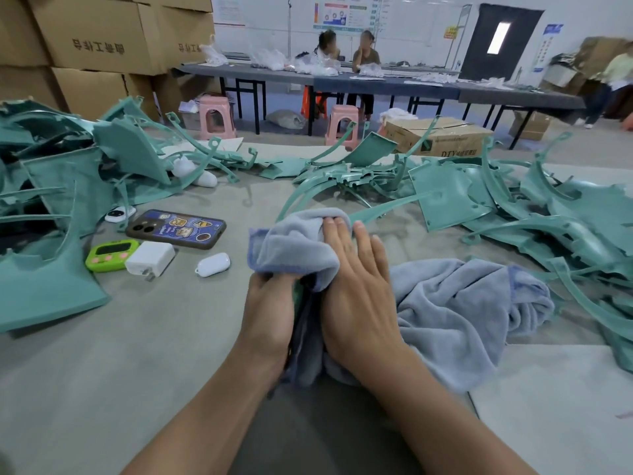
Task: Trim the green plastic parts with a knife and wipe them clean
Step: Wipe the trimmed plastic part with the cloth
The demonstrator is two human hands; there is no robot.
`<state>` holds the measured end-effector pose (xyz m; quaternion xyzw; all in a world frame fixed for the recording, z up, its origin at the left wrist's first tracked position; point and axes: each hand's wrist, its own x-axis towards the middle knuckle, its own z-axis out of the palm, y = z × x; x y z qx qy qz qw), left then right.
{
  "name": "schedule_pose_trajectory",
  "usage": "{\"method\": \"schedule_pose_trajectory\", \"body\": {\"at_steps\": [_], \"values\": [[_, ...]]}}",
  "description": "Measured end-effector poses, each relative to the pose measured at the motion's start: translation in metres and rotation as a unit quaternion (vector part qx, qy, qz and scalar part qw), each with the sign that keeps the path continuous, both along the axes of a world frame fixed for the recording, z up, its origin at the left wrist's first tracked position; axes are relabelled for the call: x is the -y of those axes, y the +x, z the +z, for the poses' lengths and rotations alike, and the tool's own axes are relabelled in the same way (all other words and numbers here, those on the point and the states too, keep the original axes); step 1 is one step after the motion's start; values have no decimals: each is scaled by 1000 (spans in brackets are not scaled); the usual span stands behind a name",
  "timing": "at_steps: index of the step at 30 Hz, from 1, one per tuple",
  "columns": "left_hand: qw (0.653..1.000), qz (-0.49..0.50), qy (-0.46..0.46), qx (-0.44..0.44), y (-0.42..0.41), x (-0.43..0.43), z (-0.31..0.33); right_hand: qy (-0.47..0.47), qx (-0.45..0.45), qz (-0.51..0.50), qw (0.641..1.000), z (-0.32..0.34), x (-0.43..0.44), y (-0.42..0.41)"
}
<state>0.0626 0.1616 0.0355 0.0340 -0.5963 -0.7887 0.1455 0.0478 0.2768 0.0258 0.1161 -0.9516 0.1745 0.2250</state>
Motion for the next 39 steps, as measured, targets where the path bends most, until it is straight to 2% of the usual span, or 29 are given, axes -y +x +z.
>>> {"method": "schedule_pose_trajectory", "body": {"at_steps": [2, 5, 8, 17, 20, 21, 24, 27, 29, 30, 32, 33, 35, 37, 38, 39], "values": [[999, -37, 25, 21, 4, -9, 6, 16, -16, -46, 999, 5, -5, -3], [998, -37, -58, 7, 5, -13, 1, 34, -32, -81, 996, 10, -11, -5], [993, -50, -101, -31, 6, -14, 2, 42, -24, -111, 993, 13, -15, -8], [971, -29, -218, -98, 11, -22, -1, -87, -29, -191, 977, 20, -54, -29], [962, -37, -247, -109, 11, -19, -5, 9, 13, -251, 968, 13, -89, -40], [961, -37, -248, -114, 11, -18, -5, -2, 29, -268, 963, 10, -101, -41], [969, -8, -227, -101, 9, -17, -6, -121, 52, -317, 939, 4, -124, -43], [976, 52, -196, -77, 4, -11, -7, -263, -17, -324, 909, 6, -128, -38], [957, 88, -246, -125, 3, -2, -6, -371, -44, -289, 881, 11, -124, -33], [935, 92, -298, -169, 4, 3, -6, -455, -35, -246, 855, 15, -118, -31], [871, 75, -418, -249, 2, 7, -9, -619, 22, -139, 773, 24, -104, -27], [834, 58, -475, -273, 0, 8, -11, -670, 58, -103, 733, 28, -96, -25], [789, 22, -546, -281, -3, 5, -11, -737, 142, -71, 657, 32, -78, -19], [768, -33, -580, -271, -5, 2, -8, -787, 231, -33, 572, 32, -66, -13], [756, -65, -595, -266, -5, 2, -7, -794, 270, -7, 545, 31, -64, -10], [743, -99, -609, -260, -5, 1, -7, -788, 302, 11, 537, 30, -63, -9]]}}
